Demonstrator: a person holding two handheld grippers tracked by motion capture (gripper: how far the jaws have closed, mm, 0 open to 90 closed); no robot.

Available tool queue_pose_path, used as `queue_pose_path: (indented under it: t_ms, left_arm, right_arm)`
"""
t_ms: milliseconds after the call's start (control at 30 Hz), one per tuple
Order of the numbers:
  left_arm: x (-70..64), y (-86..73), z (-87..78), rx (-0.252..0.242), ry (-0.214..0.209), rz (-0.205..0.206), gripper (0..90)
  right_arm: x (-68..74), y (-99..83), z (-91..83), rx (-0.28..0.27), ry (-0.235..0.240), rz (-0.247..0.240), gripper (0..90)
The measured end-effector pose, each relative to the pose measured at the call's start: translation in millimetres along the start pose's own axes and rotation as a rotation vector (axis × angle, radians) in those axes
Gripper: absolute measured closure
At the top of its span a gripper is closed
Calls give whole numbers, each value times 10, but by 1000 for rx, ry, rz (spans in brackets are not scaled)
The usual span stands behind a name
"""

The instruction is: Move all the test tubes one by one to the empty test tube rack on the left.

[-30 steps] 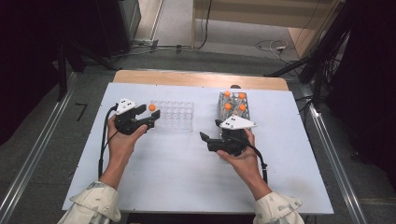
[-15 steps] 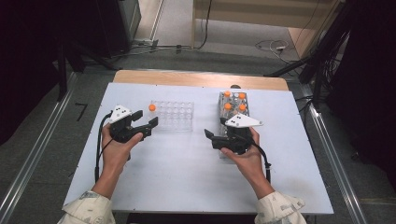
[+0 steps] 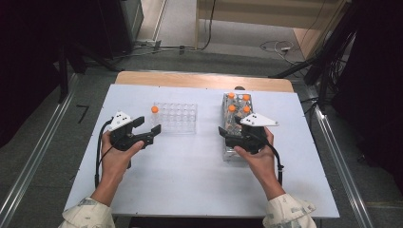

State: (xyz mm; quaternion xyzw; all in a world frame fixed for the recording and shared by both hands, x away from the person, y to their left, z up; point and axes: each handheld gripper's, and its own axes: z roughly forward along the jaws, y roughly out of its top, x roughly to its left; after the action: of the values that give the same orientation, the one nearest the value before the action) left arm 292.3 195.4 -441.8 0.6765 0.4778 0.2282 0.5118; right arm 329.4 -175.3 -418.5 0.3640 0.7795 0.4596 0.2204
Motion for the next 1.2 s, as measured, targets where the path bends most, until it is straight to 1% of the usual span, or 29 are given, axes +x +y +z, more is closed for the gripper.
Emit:
queue_pose_path:
  t_ms: [67, 133, 200, 267, 367, 433, 567, 700, 867, 933, 1033, 1133, 1200]
  left_arm:
    - [-10, -1, 0, 2, -6, 1, 236]
    - [-15, -1, 3, 7, -6, 5, 214]
    - [-22, -4, 6, 8, -10, 4, 213]
    - [-25, -8, 10, 11, -11, 8, 213]
    - [-24, -16, 17, 13, -13, 6, 213]
    - [-24, -17, 17, 15, -15, 2, 213]
    - [-31, -11, 13, 4, -18, -4, 213]
    - [-34, -15, 21, 9, -21, -4, 213]
    - [-51, -19, 34, 14, -28, 0, 213]
    - [-57, -22, 39, 13, -29, -1, 213]
    - [-57, -28, 45, 17, -31, 3, 214]
    - [-62, -36, 58, 17, -37, -2, 213]
    - [-65, -38, 62, 18, -38, -2, 213]
  right_arm:
    - [-43, -4, -10, -5, -26, -5, 222]
    - [-92, -14, -7, 0, -46, 5, 198]
    - [-148, -28, 0, 3, -67, 19, 185]
    - [-201, -46, -1, 7, -79, 31, 181]
    - [-270, -64, -13, 8, -104, 36, 181]
    - [-314, -78, -15, 11, -116, 48, 181]
    - [-421, -112, 5, 17, -141, 61, 188]
    - [-512, -133, 47, 14, -156, 74, 217]
    - [-592, -168, 133, 19, -160, 71, 264]
    - [-616, -173, 159, 12, -160, 78, 288]
    - [-643, -185, 196, 8, -163, 70, 323]
    - [-668, -194, 223, 9, -157, 73, 358]
    - [-680, -188, 240, 21, -159, 63, 389]
